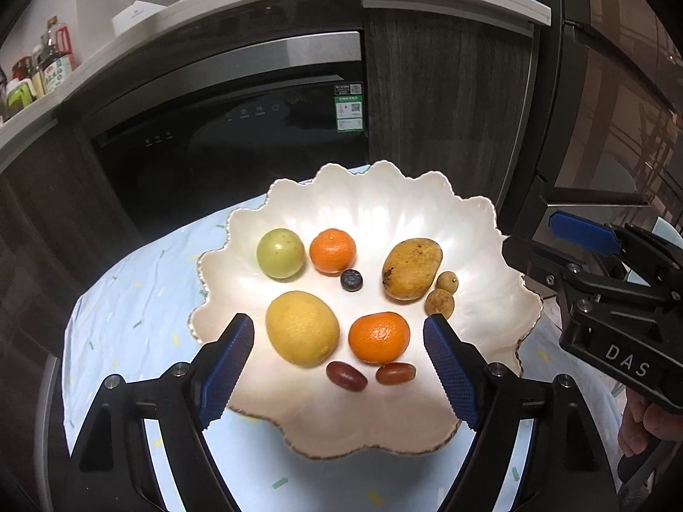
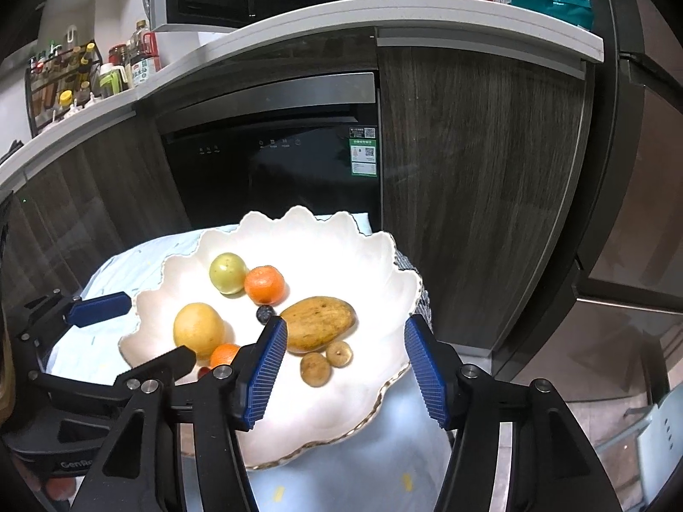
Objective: Organize fruits
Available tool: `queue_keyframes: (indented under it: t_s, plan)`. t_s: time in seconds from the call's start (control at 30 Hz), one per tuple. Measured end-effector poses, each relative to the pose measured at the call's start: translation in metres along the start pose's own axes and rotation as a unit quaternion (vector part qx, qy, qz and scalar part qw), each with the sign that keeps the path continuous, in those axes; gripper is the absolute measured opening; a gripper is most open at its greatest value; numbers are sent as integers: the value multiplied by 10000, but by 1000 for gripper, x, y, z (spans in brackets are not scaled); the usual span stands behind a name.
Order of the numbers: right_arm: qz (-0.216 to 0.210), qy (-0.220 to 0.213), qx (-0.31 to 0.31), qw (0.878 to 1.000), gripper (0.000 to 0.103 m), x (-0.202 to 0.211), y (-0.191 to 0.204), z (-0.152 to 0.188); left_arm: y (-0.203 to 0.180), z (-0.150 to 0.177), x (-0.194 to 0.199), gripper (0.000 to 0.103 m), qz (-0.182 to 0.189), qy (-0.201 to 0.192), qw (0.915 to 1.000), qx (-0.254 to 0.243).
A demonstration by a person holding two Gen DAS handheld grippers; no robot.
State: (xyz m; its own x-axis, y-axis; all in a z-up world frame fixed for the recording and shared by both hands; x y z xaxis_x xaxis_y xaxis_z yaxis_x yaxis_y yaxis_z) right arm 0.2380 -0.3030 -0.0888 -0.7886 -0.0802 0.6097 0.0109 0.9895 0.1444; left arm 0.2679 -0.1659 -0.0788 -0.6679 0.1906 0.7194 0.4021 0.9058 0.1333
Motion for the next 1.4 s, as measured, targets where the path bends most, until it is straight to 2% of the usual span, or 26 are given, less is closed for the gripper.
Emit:
queue_keyframes:
  t_s: [0.27,0.53,0.83,1.4]
  plan:
    - [25,-15,20,10000,58,19,14,3,12,5,24,83,-132,-98,9998,95]
    - [-19,-42,65,10000,59,38,29,8,26,19,52,91,-307,-166,9989,304]
    - [-85,-121,108,9998,65,64,49,16,41,38,83,91,-549,-196,9971,495]
    - [-225,-200,389,9988,69,108,91,44,73,86,146,92,-1104,-330,9872,1106]
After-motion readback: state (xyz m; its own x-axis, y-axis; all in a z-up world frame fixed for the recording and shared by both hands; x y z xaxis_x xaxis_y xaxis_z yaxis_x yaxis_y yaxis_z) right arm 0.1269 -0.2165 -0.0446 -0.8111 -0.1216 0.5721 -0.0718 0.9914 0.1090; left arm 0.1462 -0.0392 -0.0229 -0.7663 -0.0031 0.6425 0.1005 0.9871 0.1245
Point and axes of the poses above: each gripper's, at about its wrist camera, not at the fingertips, and x roughly against the way its jaws point, y to its left, z to its underside, the point moved 3 cm from there along -x, roughly the way its jaws point, and after that the axes turned 5 degrees about -z, right-handed, at the moved point
